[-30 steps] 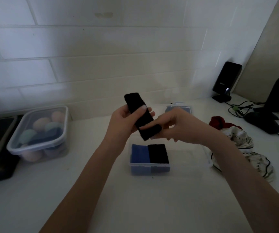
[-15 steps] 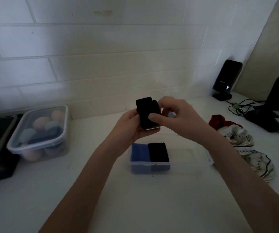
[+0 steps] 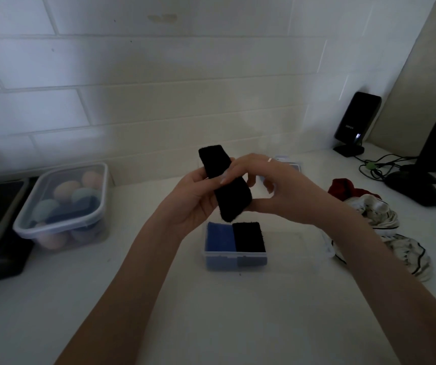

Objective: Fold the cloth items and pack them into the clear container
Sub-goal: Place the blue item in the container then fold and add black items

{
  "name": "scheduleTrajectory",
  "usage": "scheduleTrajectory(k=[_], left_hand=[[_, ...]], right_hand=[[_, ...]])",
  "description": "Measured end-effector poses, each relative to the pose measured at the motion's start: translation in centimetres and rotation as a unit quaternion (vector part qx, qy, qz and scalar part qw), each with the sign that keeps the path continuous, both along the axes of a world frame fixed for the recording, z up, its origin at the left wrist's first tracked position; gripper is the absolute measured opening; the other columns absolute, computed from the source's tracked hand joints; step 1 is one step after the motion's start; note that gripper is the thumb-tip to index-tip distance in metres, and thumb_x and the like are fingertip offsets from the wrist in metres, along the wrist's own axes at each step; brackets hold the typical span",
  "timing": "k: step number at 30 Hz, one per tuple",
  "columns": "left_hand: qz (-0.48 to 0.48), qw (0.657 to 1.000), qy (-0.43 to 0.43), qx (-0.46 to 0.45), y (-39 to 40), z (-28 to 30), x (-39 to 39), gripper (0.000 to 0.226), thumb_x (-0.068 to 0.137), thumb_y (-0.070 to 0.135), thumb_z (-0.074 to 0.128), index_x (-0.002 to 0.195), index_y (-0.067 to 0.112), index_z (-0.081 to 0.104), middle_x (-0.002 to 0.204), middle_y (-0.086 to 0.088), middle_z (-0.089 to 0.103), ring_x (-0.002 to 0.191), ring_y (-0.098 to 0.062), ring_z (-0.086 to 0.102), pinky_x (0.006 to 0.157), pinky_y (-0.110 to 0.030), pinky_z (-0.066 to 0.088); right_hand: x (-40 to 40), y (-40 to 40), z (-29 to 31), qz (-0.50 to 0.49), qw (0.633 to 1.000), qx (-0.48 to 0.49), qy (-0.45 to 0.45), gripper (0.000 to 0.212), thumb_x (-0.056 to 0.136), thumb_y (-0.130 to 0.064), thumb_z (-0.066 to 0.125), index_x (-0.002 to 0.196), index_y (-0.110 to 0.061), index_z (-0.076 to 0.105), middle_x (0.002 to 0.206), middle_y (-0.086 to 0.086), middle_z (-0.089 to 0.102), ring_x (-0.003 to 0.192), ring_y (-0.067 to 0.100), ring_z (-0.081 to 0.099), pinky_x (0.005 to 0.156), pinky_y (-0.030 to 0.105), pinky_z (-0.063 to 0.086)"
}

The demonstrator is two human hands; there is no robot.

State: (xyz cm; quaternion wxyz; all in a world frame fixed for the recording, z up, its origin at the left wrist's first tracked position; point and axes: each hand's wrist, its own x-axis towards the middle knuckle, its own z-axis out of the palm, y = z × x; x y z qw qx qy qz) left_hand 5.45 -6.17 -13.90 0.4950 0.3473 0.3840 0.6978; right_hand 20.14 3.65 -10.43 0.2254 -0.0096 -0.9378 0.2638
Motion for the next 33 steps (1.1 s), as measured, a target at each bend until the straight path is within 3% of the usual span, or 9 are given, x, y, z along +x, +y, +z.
scheduleTrajectory(k=[5, 8, 11, 13, 15, 19, 24, 28, 33], left_hand=[[0.006, 1.0, -0.028, -0.003, 0.4, -0.3, 0.1, 0.025, 0.09, 0.0, 0.044, 0.108, 0.003, 0.061, 0.094, -0.009, 0.074, 0.088, -0.017, 0.071, 0.071, -0.023, 0.057], [0.01, 1.0, -0.002, -0.02, 0.6, -0.5, 0.6, 0.029, 0.091, -0.008, 0.04, 0.105, 0.004, 0.062, 0.097, -0.008, 0.074, 0.092, -0.018, 0.071, 0.077, -0.024, 0.057], [0.013, 0.998, 0.042, -0.035, 0.6, -0.7, 1.0, 0.028, 0.092, -0.006, 0.041, 0.107, 0.005, 0.062, 0.101, -0.009, 0.072, 0.094, -0.019, 0.07, 0.078, -0.024, 0.057], [0.018, 0.997, 0.053, -0.044, 0.6, -0.7, 1.1, 0.029, 0.093, -0.007, 0.04, 0.108, 0.006, 0.061, 0.103, -0.01, 0.071, 0.093, -0.018, 0.071, 0.078, -0.023, 0.057], [0.022, 0.997, 0.061, -0.05, 0.6, -0.7, 1.2, 0.029, 0.093, -0.007, 0.04, 0.107, 0.007, 0.061, 0.102, -0.01, 0.07, 0.091, -0.017, 0.071, 0.077, -0.023, 0.057], [0.022, 0.995, 0.084, -0.055, 0.6, -0.8, 1.4, 0.031, 0.093, -0.008, 0.04, 0.109, 0.008, 0.06, 0.105, -0.009, 0.069, 0.091, -0.016, 0.071, 0.079, -0.024, 0.057], [-0.001, 0.992, 0.109, -0.057, 0.2, -0.4, 1.6, 0.034, 0.093, -0.008, 0.038, 0.109, 0.012, 0.06, 0.103, -0.004, 0.07, 0.093, -0.017, 0.071, 0.079, -0.024, 0.057], [-0.024, 0.991, 0.113, -0.068, 0.0, -0.1, 1.6, 0.039, 0.093, -0.01, 0.033, 0.108, 0.015, 0.059, 0.101, -0.004, 0.072, 0.094, -0.022, 0.071, 0.078, -0.026, 0.058], [-0.051, 0.984, 0.142, -0.095, -0.2, 0.1, 1.6, 0.034, 0.097, -0.002, 0.029, 0.115, 0.009, 0.055, 0.103, -0.013, 0.07, 0.093, -0.026, 0.071, 0.076, -0.029, 0.059]], right_hand=[[-0.5, -0.2, -0.4, -0.063, 0.992, -0.101, 0.038, 0.012, 0.075, -0.014, 0.075, 0.084, -0.014, 0.067, 0.08, -0.015, 0.06, 0.064, -0.004, 0.051, 0.057, 0.007, 0.038], [-0.9, -0.5, -0.6, -0.108, 0.971, -0.205, 0.054, 0.02, 0.084, -0.016, 0.066, 0.093, 0.001, 0.065, 0.078, 0.009, 0.065, 0.049, -0.001, 0.049, 0.048, 0.01, 0.039], [-1.1, -0.3, -0.9, -0.141, 0.969, -0.196, 0.057, 0.025, 0.085, -0.02, 0.065, 0.095, 0.003, 0.065, 0.087, 0.02, 0.068, 0.062, -0.001, 0.057, 0.058, 0.019, 0.048], [-1.2, -0.1, -1.1, -0.156, 0.967, -0.196, 0.049, 0.026, 0.085, -0.024, 0.065, 0.094, 0.001, 0.067, 0.09, 0.022, 0.069, 0.076, 0.015, 0.063, 0.072, 0.028, 0.05], [-1.2, 0.0, -1.1, -0.165, 0.965, -0.201, 0.043, 0.026, 0.084, -0.027, 0.066, 0.091, -0.002, 0.068, 0.087, 0.02, 0.07, 0.076, 0.018, 0.064, 0.072, 0.025, 0.049], [-1.2, 0.0, -1.0, -0.194, 0.952, -0.235, 0.026, 0.026, 0.081, -0.03, 0.07, 0.084, -0.004, 0.064, 0.057, 0.0, 0.063, 0.046, -0.003, 0.051, 0.048, 0.007, 0.037], [-1.0, -0.2, -0.9, -0.22, 0.938, -0.267, 0.023, 0.034, 0.076, -0.033, 0.073, 0.093, -0.01, 0.054, 0.05, -0.004, 0.058, 0.044, 0.002, 0.051, 0.045, 0.014, 0.039], [-0.6, -0.6, -0.5, -0.214, 0.935, -0.283, 0.012, 0.031, 0.081, -0.03, 0.07, 0.107, -0.019, 0.057, 0.038, -0.01, 0.053, 0.035, -0.002, 0.049, 0.036, 0.007, 0.032], [-0.6, -0.3, -0.2, -0.225, 0.939, -0.259, 0.012, 0.018, 0.081, -0.033, 0.069, 0.089, -0.017, 0.066, 0.045, -0.009, 0.053, 0.038, 0.001, 0.044, 0.037, 0.011, 0.032]])
